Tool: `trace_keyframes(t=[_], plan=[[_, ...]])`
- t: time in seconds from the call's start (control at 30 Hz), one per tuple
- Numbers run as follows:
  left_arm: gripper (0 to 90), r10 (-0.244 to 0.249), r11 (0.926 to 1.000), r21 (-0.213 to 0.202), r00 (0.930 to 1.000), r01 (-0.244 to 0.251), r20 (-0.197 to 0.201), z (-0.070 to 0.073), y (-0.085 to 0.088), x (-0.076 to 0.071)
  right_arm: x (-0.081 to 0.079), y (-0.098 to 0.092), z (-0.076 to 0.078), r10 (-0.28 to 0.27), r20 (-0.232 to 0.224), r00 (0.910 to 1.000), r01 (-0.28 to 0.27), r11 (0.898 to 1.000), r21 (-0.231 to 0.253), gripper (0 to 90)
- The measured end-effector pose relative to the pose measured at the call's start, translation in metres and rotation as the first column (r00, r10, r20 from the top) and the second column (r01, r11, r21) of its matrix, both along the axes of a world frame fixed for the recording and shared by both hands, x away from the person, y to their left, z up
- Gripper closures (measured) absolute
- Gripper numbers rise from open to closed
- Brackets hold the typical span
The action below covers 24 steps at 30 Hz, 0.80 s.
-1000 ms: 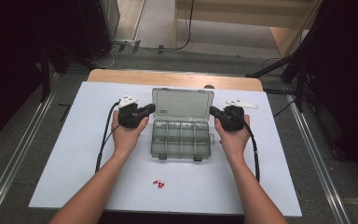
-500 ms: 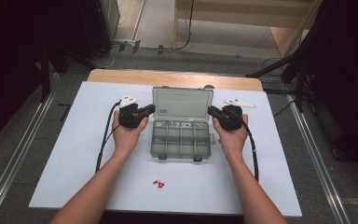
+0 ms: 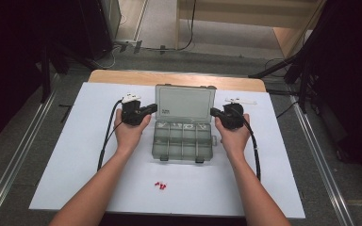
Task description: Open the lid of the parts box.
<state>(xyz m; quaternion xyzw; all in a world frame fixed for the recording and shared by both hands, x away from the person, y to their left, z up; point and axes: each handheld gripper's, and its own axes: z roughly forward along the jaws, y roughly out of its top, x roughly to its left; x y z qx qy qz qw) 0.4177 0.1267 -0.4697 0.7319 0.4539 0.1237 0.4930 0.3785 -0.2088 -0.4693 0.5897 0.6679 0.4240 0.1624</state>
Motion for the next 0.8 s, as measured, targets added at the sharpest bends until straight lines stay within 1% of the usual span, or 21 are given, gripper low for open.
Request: trace_keyframes(t=[0.07, 0.1, 0.27, 0.33, 0.43, 0.5, 0.53, 0.67, 0.73, 0.8], plan=[[85.2, -0.005, 1.0000, 0.005, 0.9999, 0.005, -0.010, 0.000, 0.000, 0.003, 0.001, 0.000, 0.001, -0.003, -0.013, 0.9999, 0.003, 1.000, 0.007, 86.7], [85.2, -0.005, 1.0000, 0.005, 0.9999, 0.005, -0.010, 0.000, 0.000, 0.003, 0.001, 0.000, 0.001, -0.003, -0.013, 0.9999, 0.003, 1.000, 0.007, 86.7], [85.3, -0.012, 0.9998, 0.012, 0.9992, 0.013, -0.037, 0.001, -0.001, 0.010, 0.004, -0.001, -0.001, -0.007, -0.027, 0.9996, 0.007, 1.000, 0.010, 86.7], [85.3, -0.008, 0.9999, 0.010, 0.9990, 0.008, -0.044, 0.000, -0.001, 0.011, 0.006, -0.001, -0.002, -0.008, -0.031, 0.9995, 0.008, 1.000, 0.012, 86.6], [85.4, -0.005, 1.0000, -0.005, 0.9982, 0.005, -0.060, -0.001, 0.000, 0.013, 0.010, -0.002, -0.003, -0.010, -0.041, 0.9991, 0.011, 1.000, 0.022, 86.6], [85.5, -0.003, 0.9999, -0.011, 0.9973, 0.002, -0.074, -0.002, 0.000, 0.015, 0.012, -0.002, -0.003, -0.004, -0.054, 0.9985, 0.005, 1.000, 0.025, 86.5], [85.6, -0.002, 1.0000, -0.008, 0.9962, 0.002, -0.087, -0.002, 0.000, 0.016, 0.013, -0.003, -0.004, -0.002, -0.054, 0.9985, 0.004, 1.000, 0.027, 86.6], [85.8, 0.001, 1.0000, 0.008, 0.9938, -0.001, -0.112, -0.003, -0.001, 0.021, 0.017, -0.004, -0.007, 0.000, -0.068, 0.9977, 0.002, 1.000, 0.030, 87.0], [85.8, -0.001, 1.0000, 0.000, 0.9926, 0.001, -0.122, -0.005, -0.001, 0.023, 0.018, -0.003, -0.008, -0.007, -0.076, 0.9971, 0.010, 1.000, 0.029, 87.0], [85.8, 0.001, 1.0000, -0.006, 0.9910, -0.002, -0.134, -0.006, 0.000, 0.024, 0.020, -0.003, -0.010, -0.008, -0.073, 0.9973, 0.010, 1.000, 0.026, 87.1]])
